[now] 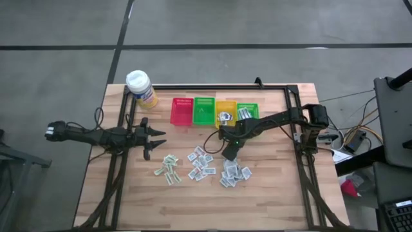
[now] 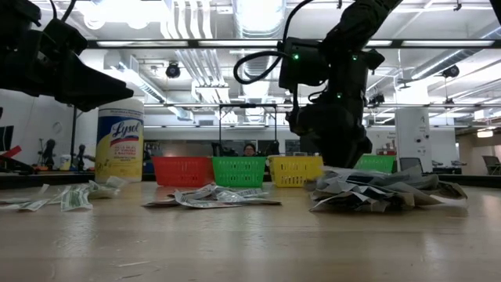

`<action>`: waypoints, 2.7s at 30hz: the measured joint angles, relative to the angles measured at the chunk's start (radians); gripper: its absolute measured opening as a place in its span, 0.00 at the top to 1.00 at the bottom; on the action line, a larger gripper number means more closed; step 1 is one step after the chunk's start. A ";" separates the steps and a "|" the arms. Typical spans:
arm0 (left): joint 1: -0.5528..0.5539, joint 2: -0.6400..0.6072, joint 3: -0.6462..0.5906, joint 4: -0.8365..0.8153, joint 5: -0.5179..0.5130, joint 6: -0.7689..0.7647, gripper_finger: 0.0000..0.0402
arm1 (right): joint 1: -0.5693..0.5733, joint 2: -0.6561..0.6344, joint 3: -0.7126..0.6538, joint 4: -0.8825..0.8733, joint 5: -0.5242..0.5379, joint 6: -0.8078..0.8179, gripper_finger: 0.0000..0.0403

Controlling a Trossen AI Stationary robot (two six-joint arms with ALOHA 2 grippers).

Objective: Pick & Place First Aid Supplies
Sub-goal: Put the blue alcohol pad into the yellow bin

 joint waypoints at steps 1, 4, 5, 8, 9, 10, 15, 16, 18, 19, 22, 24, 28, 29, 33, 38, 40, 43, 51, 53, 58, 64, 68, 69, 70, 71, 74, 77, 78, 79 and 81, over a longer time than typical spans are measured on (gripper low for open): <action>0.000 0.000 0.000 0.000 0.000 0.000 0.61 | 0.000 0.000 0.000 -0.001 0.004 0.000 0.90; 0.000 0.000 0.000 0.000 0.000 0.000 0.61 | -0.001 0.000 -0.001 -0.002 0.008 0.000 0.96; 0.000 0.000 0.000 0.000 0.000 0.000 0.61 | 0.000 0.001 -0.002 -0.002 0.010 0.000 0.97; 0.000 0.000 0.000 0.000 0.000 0.000 0.61 | 0.000 0.002 0.000 -0.004 0.016 0.000 0.98; 0.000 0.000 0.000 0.000 0.000 0.000 0.61 | 0.000 0.002 0.001 -0.004 0.017 0.000 0.98; 0.000 0.000 0.000 0.000 0.000 0.000 0.61 | 0.000 0.002 0.002 -0.005 0.017 0.000 0.98; 0.000 0.000 0.000 0.000 0.000 0.000 0.61 | -0.001 0.000 0.025 0.003 0.032 -0.009 0.98; 0.000 0.000 0.000 0.000 0.000 0.000 0.61 | -0.001 0.000 0.032 0.002 0.036 -0.014 0.98; 0.000 0.000 0.000 0.000 0.000 0.000 0.61 | -0.005 0.000 0.048 0.001 0.036 -0.025 0.98; 0.000 0.000 0.000 0.000 0.000 0.000 0.61 | -0.006 0.000 0.059 0.000 0.036 -0.041 0.98; 0.000 0.002 0.000 0.000 0.000 0.000 0.61 | -0.006 -0.003 0.086 0.000 0.035 -0.094 0.97; 0.000 0.002 0.000 0.000 0.000 0.000 0.61 | -0.006 -0.003 0.100 -0.004 0.034 -0.115 0.95; 0.000 0.002 0.000 0.000 0.000 0.000 0.61 | -0.006 -0.005 0.118 -0.006 0.021 -0.123 0.87; 0.000 0.002 0.000 0.000 0.000 0.001 0.61 | -0.006 -0.005 0.118 -0.008 0.010 -0.124 0.85; 0.000 0.002 0.000 0.000 0.000 0.020 0.61 | -0.005 0.005 0.118 -0.019 -0.007 -0.124 0.75; 0.000 0.005 0.000 0.000 0.000 0.026 0.61 | -0.005 0.040 0.117 -0.008 -0.024 -0.122 0.67; 0.000 0.007 0.000 0.000 0.000 0.026 0.61 | -0.005 0.058 0.118 -0.001 -0.026 -0.121 0.65; 0.000 0.008 0.000 0.000 0.000 0.026 0.61 | -0.005 0.090 0.132 -0.008 -0.024 -0.121 0.63; 0.000 0.010 0.000 0.000 0.000 0.026 0.61 | -0.005 0.142 0.170 -0.079 0.029 -0.121 0.74; 0.000 0.012 0.000 0.000 0.000 0.026 0.61 | -0.005 0.135 0.169 -0.090 0.036 -0.123 0.79; 0.000 0.020 0.000 0.000 0.000 0.026 0.61 | -0.005 0.133 0.171 -0.101 0.047 -0.130 0.93; 0.000 0.030 0.000 0.000 0.000 0.025 0.61 | -0.005 0.134 0.190 -0.117 0.053 -0.133 0.98; 0.000 0.031 0.000 0.000 0.000 0.024 0.61 | -0.005 0.135 0.215 -0.133 0.055 -0.140 0.98; 0.000 0.031 0.000 0.000 0.000 0.024 0.61 | -0.005 0.135 0.224 -0.144 0.055 -0.140 0.98; 0.000 0.031 0.000 0.000 0.000 0.023 0.61 | -0.005 0.135 0.232 -0.156 0.055 -0.140 0.98; 0.000 0.032 0.000 0.000 0.000 0.021 0.61 | -0.005 0.135 0.241 -0.173 0.058 -0.140 0.98; 0.000 0.033 0.000 0.000 0.000 0.019 0.61 | -0.006 0.131 0.267 -0.257 0.084 -0.140 0.98; 0.000 0.034 0.000 0.000 0.000 0.019 0.61 | -0.006 0.119 0.295 -0.355 0.107 -0.140 0.98; 0.000 0.034 0.000 0.000 0.000 0.019 0.61 | -0.006 0.116 0.299 -0.382 0.107 -0.140 0.98; 0.000 0.035 0.000 0.000 0.000 0.018 0.61 | -0.005 0.113 0.300 -0.402 0.105 -0.140 0.98; 0.000 0.036 0.000 0.000 0.000 0.018 0.61 | -0.006 0.112 0.307 -0.436 0.066 -0.141 0.98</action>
